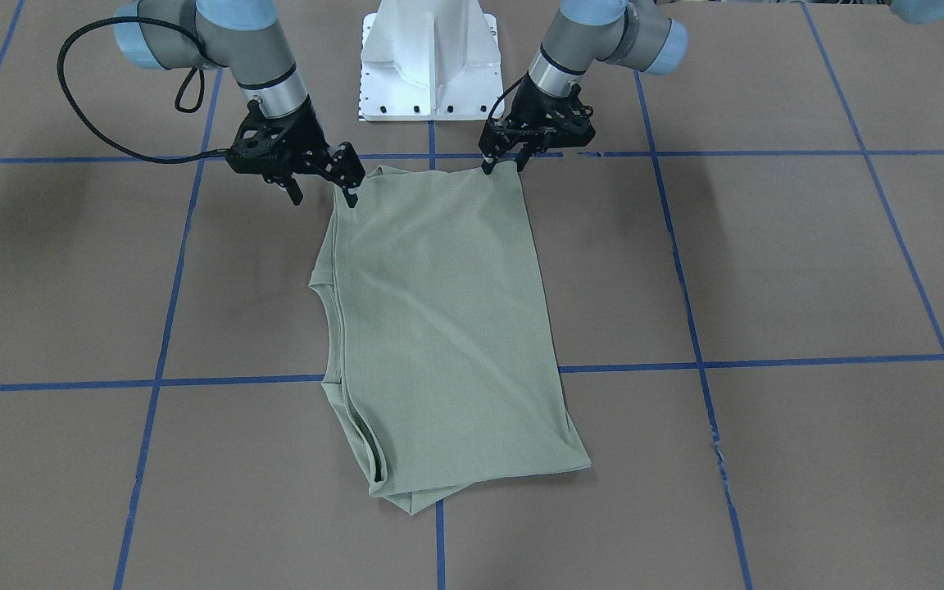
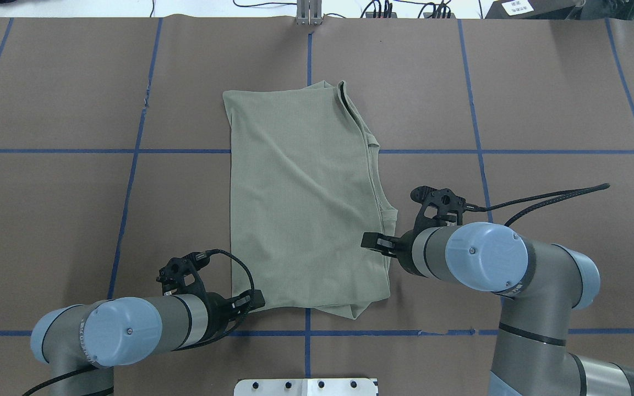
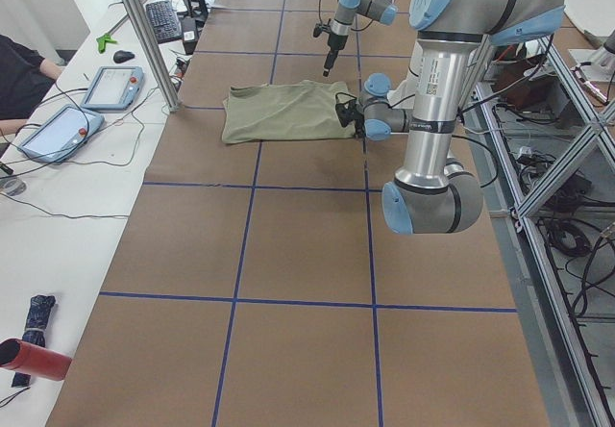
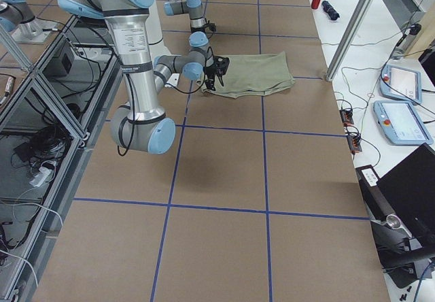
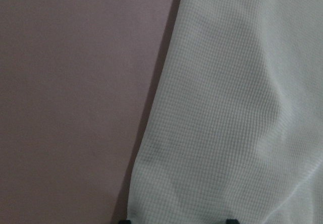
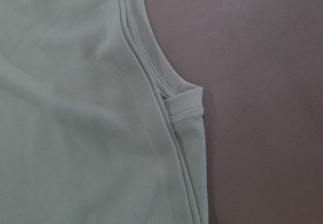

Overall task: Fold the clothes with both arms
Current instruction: 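Hold both grippers at the shirt's side edges, pressing the fold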

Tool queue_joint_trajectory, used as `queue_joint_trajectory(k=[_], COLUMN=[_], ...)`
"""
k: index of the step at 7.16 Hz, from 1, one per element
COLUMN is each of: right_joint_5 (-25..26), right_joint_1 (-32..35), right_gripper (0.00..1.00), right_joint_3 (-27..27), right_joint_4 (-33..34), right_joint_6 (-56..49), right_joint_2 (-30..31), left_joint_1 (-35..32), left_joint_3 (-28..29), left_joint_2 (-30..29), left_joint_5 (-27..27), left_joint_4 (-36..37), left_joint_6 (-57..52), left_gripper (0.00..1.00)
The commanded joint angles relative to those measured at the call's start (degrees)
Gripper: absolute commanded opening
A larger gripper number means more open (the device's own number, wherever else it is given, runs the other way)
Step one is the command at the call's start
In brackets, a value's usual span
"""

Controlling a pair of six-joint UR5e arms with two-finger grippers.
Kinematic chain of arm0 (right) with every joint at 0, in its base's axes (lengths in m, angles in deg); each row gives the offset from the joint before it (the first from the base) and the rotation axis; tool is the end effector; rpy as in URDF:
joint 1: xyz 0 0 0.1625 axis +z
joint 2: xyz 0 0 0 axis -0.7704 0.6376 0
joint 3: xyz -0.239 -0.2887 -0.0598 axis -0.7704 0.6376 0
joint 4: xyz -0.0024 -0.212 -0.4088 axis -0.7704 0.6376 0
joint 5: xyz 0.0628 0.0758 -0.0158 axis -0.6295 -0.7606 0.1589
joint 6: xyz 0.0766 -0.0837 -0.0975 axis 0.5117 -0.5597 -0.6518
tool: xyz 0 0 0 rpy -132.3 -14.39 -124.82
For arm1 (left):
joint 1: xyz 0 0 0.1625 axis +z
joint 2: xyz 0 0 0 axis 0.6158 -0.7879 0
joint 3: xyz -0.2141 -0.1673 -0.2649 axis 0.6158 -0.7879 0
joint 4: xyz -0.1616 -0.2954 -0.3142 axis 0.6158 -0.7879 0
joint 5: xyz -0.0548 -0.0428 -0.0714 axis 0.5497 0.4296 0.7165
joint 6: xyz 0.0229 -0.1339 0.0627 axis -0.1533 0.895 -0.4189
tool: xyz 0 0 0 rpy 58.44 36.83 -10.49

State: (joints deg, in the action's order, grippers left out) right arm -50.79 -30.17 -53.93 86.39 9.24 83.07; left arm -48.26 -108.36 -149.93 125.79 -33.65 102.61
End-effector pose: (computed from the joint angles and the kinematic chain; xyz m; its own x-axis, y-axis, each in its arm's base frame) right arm -0.5445 -0.3368 0.2535 0.5212 0.2329 0.8210 -0.3372 0.9400 -0.0526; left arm 0.6153 -0.2496 0.2581 0.3280 -0.3397 -0.8815 0.2975 0.9228 -0.2449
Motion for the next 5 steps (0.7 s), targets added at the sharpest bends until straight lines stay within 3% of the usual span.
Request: queue_joint_trajectory(k=[1,3,4,5], right_joint_5=[0.0,1.2,1.4,2.4], right_joint_1=[-0.1,-0.7,-1.0,-1.8], right_gripper=[1.0,1.0,1.0,1.0], right_joint_3=[0.0,0.0,0.0,0.1], right_joint_4=[0.0,0.0,0.0,0.0], right_joint_6=[0.0,0.0,0.0,0.0], right_joint_2=[0.0,0.0,0.0,0.0], left_joint_1=[-0.5,-0.5,-0.4,-0.2], left_joint_3=[0.1,0.1,0.1,0.1], left_joint_2=[0.0,0.0,0.1,0.2], left_joint_5=[0.1,0.1,0.1,0.1], left_joint_4=[0.0,0.0,0.0,0.0], left_joint_6=[0.0,0.0,0.0,0.0], left_gripper=[0.76,0.69,0.54,0.31])
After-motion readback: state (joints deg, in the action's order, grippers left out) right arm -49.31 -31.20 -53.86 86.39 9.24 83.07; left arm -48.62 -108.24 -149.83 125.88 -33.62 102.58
